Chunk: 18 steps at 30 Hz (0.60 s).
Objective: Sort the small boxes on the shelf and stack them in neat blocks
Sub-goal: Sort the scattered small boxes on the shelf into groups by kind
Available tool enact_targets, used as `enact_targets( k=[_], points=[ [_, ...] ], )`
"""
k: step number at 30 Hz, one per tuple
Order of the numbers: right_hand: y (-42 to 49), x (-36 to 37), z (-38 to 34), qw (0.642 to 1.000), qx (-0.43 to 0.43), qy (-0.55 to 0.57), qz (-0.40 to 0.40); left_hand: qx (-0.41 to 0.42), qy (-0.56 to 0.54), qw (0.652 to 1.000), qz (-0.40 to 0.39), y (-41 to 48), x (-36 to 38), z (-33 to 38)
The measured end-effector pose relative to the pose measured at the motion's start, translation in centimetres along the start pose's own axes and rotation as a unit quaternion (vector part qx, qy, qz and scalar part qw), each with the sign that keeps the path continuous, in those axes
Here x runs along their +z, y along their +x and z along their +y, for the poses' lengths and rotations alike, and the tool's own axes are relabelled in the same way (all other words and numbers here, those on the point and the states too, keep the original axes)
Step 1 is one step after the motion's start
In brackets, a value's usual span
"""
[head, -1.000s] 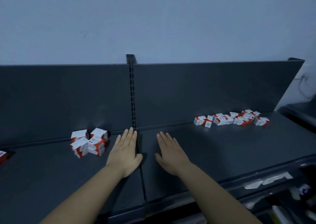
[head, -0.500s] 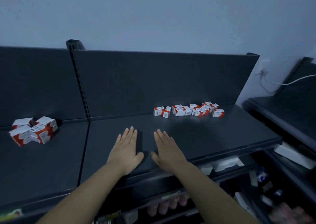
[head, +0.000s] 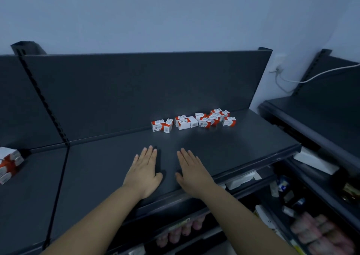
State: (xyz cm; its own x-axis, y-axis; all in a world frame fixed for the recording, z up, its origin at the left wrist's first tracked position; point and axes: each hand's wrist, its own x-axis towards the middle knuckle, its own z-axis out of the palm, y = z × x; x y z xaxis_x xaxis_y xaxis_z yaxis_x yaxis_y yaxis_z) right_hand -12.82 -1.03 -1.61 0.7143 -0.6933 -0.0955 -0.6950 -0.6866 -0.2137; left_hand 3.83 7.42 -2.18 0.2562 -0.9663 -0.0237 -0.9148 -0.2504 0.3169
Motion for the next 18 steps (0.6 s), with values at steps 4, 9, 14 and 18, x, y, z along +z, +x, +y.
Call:
enact_targets(
  k=[4,9,14,18],
  points=[
    [1.6,-0.9,2.2,1.0,0.013,-0.001,0.004,0.014,-0.002,1.0,0.005,3.3,-0.1,0.6],
    [4.6,-2.4,4.6,1.0,0.017,-0.015,0.005,0.019,-0.011,1.0,0.022,8.1,-0.4,0.3],
    [7.6,-3.1,6.4,1.0,0.026,-0.015,-0.001,0.016,-0.024,0.999,0.021,11.7,0.1,-0.4],
    [10.0,-3.2,7.5,0.999,0.036,-0.002,-0.007,0.012,-0.035,0.999,0.017,13.2,1.1,-0.9]
  ],
)
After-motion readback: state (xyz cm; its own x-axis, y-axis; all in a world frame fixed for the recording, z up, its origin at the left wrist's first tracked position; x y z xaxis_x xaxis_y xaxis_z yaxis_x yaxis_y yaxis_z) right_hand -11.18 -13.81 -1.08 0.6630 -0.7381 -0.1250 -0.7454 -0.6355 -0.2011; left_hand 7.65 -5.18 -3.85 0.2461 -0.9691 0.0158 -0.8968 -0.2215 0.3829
